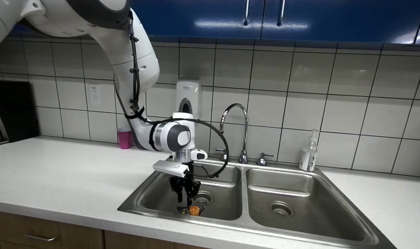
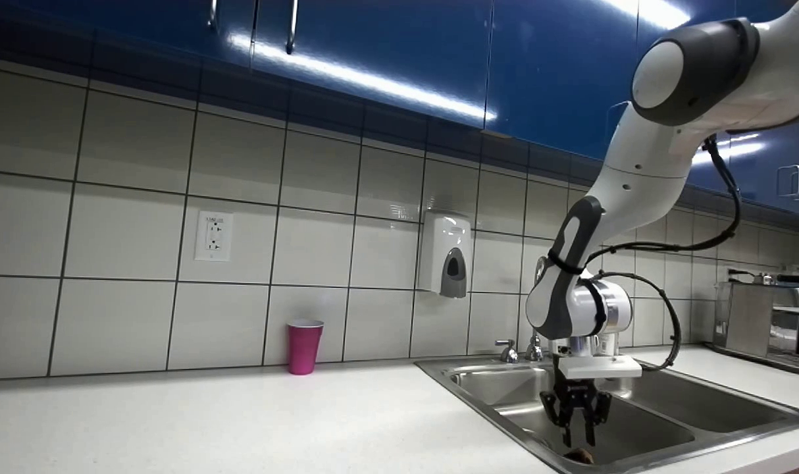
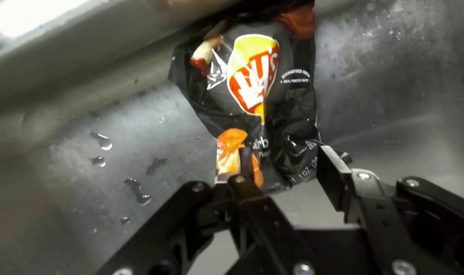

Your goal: Put the black packet in the left sink

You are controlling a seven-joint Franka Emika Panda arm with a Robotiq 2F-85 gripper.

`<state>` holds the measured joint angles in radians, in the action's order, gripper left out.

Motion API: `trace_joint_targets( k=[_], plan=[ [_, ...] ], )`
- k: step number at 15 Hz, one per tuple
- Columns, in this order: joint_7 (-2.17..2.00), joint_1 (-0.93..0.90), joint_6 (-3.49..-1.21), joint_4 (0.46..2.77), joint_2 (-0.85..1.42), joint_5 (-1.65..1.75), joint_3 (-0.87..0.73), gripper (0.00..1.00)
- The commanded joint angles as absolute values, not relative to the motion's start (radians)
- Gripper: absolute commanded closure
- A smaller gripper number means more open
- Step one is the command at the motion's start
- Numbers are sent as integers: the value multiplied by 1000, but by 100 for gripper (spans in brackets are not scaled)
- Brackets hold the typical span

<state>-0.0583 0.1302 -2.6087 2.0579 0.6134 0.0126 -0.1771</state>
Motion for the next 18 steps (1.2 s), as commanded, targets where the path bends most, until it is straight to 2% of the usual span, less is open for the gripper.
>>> trace_joint_targets(
  k=[1,3,4,18],
  plan=[
    [-61,112,-2575,2108,489,26,-174,19],
    [-68,95,-2560,2120,428,38,-178,5],
    [-69,88,-2551,2130,394,42,-177,1],
    [-171,-44,-2491,2448,-13,41,-37,0]
  ],
)
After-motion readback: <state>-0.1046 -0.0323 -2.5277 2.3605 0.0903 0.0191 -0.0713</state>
